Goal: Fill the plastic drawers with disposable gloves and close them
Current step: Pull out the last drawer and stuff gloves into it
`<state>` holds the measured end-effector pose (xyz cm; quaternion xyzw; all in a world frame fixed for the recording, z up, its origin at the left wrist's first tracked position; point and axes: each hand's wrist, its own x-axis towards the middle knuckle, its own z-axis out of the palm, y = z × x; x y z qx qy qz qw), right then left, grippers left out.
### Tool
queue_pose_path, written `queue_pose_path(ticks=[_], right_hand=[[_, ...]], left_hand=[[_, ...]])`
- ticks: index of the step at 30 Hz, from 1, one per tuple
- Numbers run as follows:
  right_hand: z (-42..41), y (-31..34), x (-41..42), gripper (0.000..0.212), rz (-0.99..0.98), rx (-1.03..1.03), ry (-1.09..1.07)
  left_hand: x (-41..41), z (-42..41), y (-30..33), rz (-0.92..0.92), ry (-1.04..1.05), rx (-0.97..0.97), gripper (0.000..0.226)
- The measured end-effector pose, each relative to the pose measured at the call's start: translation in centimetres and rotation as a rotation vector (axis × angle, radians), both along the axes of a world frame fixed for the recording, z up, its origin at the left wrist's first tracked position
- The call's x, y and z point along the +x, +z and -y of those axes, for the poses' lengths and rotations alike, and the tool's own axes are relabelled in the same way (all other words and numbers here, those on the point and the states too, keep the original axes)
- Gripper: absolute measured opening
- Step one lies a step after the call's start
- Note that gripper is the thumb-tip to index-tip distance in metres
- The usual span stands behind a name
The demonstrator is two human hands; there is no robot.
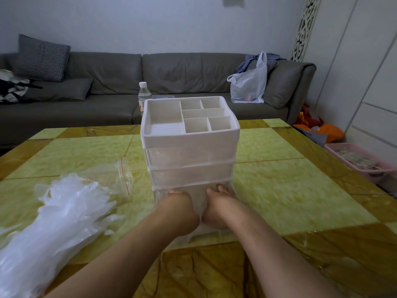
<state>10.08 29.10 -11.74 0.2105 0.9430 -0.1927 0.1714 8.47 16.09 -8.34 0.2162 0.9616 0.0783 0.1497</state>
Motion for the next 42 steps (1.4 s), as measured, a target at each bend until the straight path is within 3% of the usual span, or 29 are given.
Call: queue_pose_path(ticks=[4,9,12,17,20,25,28,34,38,42], right_hand=[[0.1,0.3,0.3,0.090,-0.020,-0.026,-0.019],[0.2,0.8,0.8,0.085,-0.011,-0.026,-0.028],[0.2,1.2,0.9,0.077,-0.015,-0.090,-0.049],[0.2,1.3,1.4,0.065,-0.119,0.045,-0.022],[0.3,2.0,2.4,0.040,-0.207,0.128,0.016],[0.2,2.3,2.9,0.032,-0.259,0.138,0.025],[0.5,2.2,2.9,0.029,-0.266,0.132,0.013],[0.5,3.2,4.5,0.022,-0.384,0.069,-0.035],[0.3,4.1,5.3,0.036,-0.448,0.124,-0.091],[0.6,5.2,5.5,0.030,-0.658,0.146,-0.129]], left_hand=[[0.3,0.8,-0.1,-0.046,-0.040,-0.043,0.023],[-1.1,0.0,-0.4,0.020,-0.033,-0.056,0.047],[-1.4,-0.5,-0.5,0.051,-0.046,-0.022,0.044],[-1.1,-0.2,-0.4,0.042,-0.044,-0.051,0.036],[0.3,0.9,0.9,-0.057,-0.071,-0.031,0.007],[3.3,2.2,1.8,-0.297,-0.193,0.077,0.025],[3.9,2.2,0.6,-0.193,-0.297,0.182,0.030],[1.1,1.6,-0.8,0.059,-0.076,0.093,0.040],[0.9,1.0,-0.3,0.088,-0.093,-0.017,0.048],[2.2,2.4,0.5,-0.046,-0.124,0.162,0.038]])
